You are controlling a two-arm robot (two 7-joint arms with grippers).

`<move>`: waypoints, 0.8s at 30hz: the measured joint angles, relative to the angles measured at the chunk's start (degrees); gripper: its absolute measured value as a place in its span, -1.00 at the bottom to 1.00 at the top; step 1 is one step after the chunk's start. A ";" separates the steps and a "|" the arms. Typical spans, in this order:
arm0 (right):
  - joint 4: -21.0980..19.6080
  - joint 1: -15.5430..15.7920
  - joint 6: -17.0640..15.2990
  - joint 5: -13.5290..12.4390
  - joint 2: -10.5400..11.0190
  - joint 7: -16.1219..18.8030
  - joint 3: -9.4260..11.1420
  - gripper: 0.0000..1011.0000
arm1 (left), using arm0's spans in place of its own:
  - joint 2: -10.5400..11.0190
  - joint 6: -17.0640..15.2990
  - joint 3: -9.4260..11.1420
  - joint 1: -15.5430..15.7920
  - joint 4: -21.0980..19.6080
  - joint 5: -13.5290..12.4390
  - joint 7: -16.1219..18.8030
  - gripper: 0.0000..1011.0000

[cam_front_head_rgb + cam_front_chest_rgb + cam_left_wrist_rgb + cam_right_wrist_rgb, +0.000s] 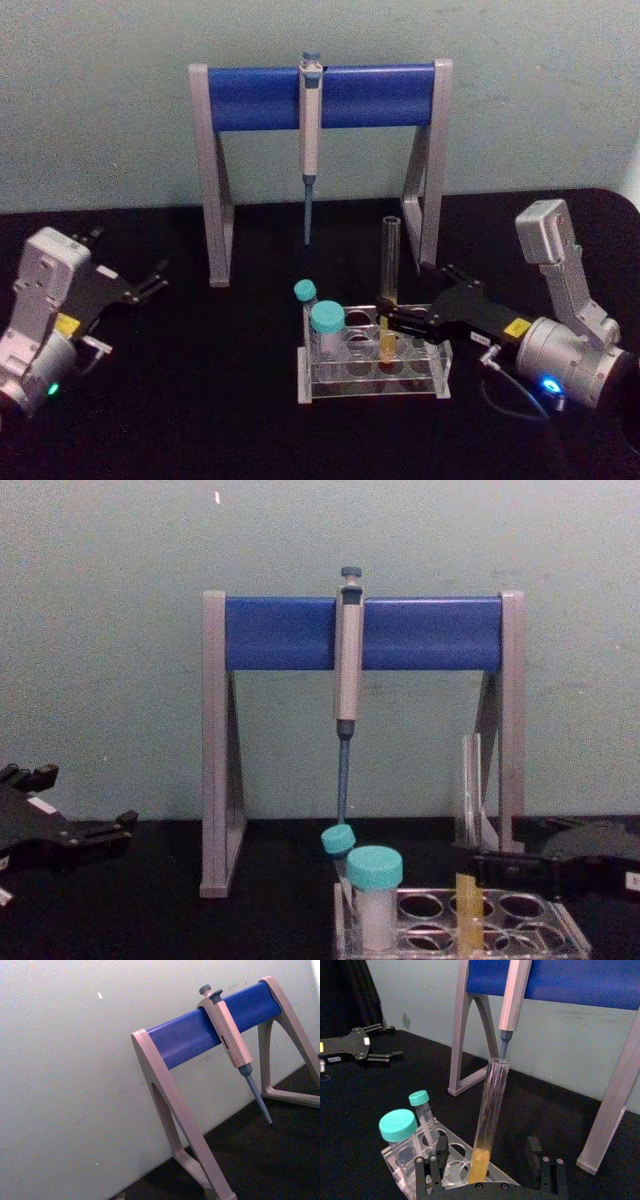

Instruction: Pick up the test tube from the test tube rack, shake it, then place it back into the test tube rack.

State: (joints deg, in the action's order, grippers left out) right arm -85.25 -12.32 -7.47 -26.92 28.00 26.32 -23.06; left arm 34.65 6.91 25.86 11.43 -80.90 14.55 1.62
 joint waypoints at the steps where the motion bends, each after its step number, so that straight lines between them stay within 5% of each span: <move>1: 0.47 -0.34 0.05 0.08 -0.15 0.15 -0.15 0.98 | 0.00 0.00 0.00 0.00 0.00 0.00 0.00 1.00; 24: 5.41 -5.46 1.24 0.56 -2.27 2.43 -1.67 0.98 | 0.00 0.00 0.00 0.00 0.00 0.00 0.00 1.00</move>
State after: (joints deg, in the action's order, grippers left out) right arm -79.84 -17.78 -6.23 -26.36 25.74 28.75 -24.74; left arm 34.64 6.91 25.86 11.43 -80.90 14.55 1.62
